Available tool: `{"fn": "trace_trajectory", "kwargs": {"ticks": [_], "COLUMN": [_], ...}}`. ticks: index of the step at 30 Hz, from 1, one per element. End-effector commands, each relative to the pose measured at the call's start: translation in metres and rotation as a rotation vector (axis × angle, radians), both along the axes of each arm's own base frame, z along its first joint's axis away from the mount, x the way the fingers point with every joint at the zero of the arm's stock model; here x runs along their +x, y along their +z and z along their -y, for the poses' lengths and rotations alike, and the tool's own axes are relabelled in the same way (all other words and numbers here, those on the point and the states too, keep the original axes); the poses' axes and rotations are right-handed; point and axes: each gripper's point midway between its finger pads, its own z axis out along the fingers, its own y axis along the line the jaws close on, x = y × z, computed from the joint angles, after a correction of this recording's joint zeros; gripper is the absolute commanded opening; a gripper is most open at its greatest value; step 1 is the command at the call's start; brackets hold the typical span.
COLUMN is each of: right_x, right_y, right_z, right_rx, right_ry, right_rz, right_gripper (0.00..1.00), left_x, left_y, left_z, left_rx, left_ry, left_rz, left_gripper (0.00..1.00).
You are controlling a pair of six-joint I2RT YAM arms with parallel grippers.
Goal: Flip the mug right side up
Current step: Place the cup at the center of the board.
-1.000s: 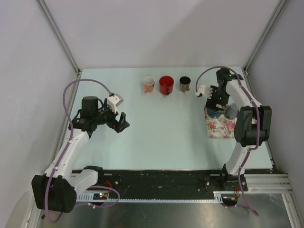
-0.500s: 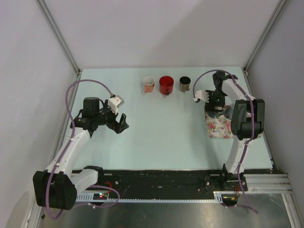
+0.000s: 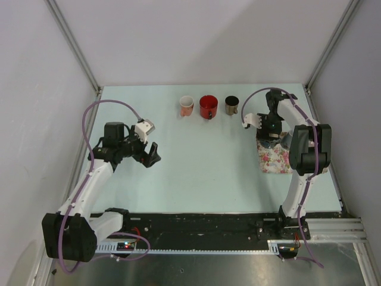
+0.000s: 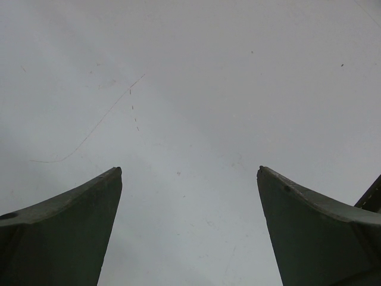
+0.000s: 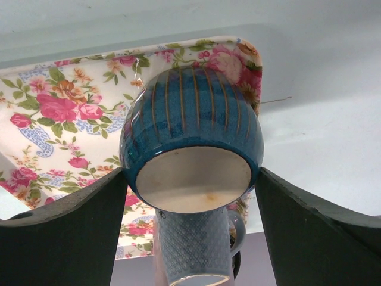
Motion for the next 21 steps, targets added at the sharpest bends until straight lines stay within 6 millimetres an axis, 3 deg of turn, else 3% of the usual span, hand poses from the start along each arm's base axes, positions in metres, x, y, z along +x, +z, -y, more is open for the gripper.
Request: {"fn": "trace_trajectory", "kwargs": {"ticks": [1,4,13,21], "right_x": [0.002,0.001,-0.009,-0.019], "right_y": [-0.018,-0.022,-0.033,-0.029], "right_z": [-0.009,-0.011,-0.008,-0.014], "right_rx": [0.002,-0.001,-0.002,0.081], "right_ry": [-0.008,-0.007,-0.013,-0.010], "right_rz": [-0.003,0.002,-0.042,-0.123], "right_gripper": [0.76,0.82,0.89,0.93], "left_x": [0.000,0.000,-0.001,-0.002], "left_y": [-0.002,-0.001,-0.002,-0.003], "left_z": [-0.002,-0.001,0.001,0.002], "left_rx": [-0.003,-0.011,-0.025,-0.032], "left_ry": [-0.004,-0.009,-0.019,-0.025], "left_rz": [0.014,0.014,0.004,-0.004], "left_gripper": [0.98,0.98,0.98,0.98]}}
